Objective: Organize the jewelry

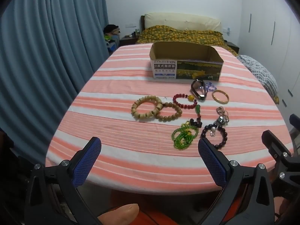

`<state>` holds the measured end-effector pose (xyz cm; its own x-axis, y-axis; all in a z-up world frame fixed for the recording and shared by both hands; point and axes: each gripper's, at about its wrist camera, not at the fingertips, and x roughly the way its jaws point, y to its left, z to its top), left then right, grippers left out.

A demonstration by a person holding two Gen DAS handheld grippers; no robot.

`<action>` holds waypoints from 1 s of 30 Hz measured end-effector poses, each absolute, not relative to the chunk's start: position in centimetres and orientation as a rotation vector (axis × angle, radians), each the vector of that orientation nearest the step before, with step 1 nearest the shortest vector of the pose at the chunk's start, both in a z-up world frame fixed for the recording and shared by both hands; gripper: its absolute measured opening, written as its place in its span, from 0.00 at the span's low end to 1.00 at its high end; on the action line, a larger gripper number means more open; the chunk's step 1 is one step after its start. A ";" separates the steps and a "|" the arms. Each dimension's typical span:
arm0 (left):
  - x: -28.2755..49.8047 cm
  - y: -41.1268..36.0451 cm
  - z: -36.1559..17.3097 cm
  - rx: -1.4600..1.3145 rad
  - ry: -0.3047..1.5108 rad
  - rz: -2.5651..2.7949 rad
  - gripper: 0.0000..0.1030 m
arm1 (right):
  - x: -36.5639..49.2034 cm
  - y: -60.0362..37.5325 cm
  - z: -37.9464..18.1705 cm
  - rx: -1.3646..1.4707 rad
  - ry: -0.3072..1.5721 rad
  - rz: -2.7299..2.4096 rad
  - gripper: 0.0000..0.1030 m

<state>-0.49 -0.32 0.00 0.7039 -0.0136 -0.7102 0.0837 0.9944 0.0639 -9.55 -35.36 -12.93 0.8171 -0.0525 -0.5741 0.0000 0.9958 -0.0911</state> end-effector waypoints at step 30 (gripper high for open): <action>-0.7 0.1 0.0 0.062 0.798 -0.068 1.00 | -9.8 -35.1 -13.1 -0.090 0.619 -0.028 1.00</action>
<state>-0.66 0.12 0.05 0.6961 -0.0369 -0.7170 0.0842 0.9960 0.0304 -9.82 -35.09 -13.07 0.8140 -0.0531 -0.5785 -0.0009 0.9957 -0.0927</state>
